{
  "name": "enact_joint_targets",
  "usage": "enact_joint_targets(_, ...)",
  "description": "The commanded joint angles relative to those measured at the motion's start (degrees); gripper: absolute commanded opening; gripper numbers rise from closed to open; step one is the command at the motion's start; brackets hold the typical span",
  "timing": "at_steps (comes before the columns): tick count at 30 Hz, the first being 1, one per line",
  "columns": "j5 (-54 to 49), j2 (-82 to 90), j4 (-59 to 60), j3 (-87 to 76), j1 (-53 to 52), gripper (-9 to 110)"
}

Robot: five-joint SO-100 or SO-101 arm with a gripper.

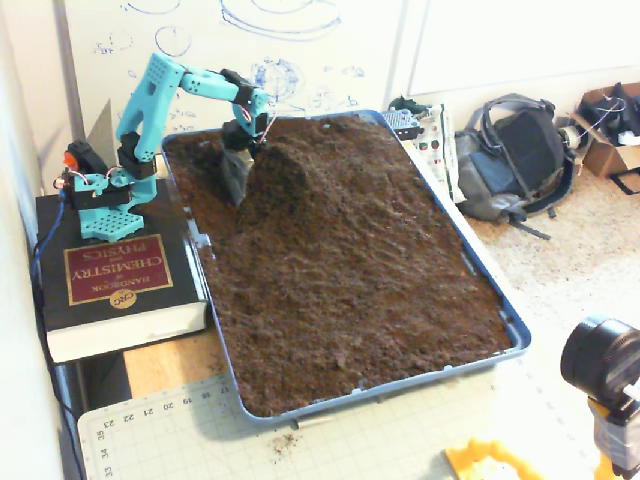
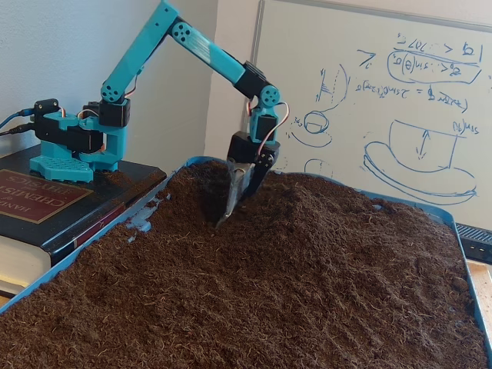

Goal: Build a berm.

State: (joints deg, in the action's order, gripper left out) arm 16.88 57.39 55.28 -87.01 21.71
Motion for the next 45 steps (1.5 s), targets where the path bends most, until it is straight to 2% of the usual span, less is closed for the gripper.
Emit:
enact_joint_targets(1, 0.3, 1.1, -1.4, 15.6, -4.7, 0)
enact_joint_targets(10, 1.1, 1.1, -1.3, 23.8, -7.4, 0)
enact_joint_targets(17, 1.1, 2.1, -1.3, 24.2, -10.4, 0)
enact_joint_targets(22, 1.1, 9.4, -0.2, 22.9, -11.3, 0)
enact_joint_targets(25, 0.7, 15.9, 5.1, 19.9, -11.2, 0)
enact_joint_targets(31, -0.3, 30.8, 23.1, 15.0, -11.6, 0)
enact_joint_targets(34, -4.7, 36.3, 29.3, 12.6, -12.4, 0)
enact_joint_targets(38, -17.0, 43.1, 31.4, 3.1, -19.5, 0)
enact_joint_targets(41, -28.8, 47.1, 28.8, -7.8, -26.4, 0)
enact_joint_targets(45, -41.5, 48.4, 19.7, -22.9, -35.8, 0)
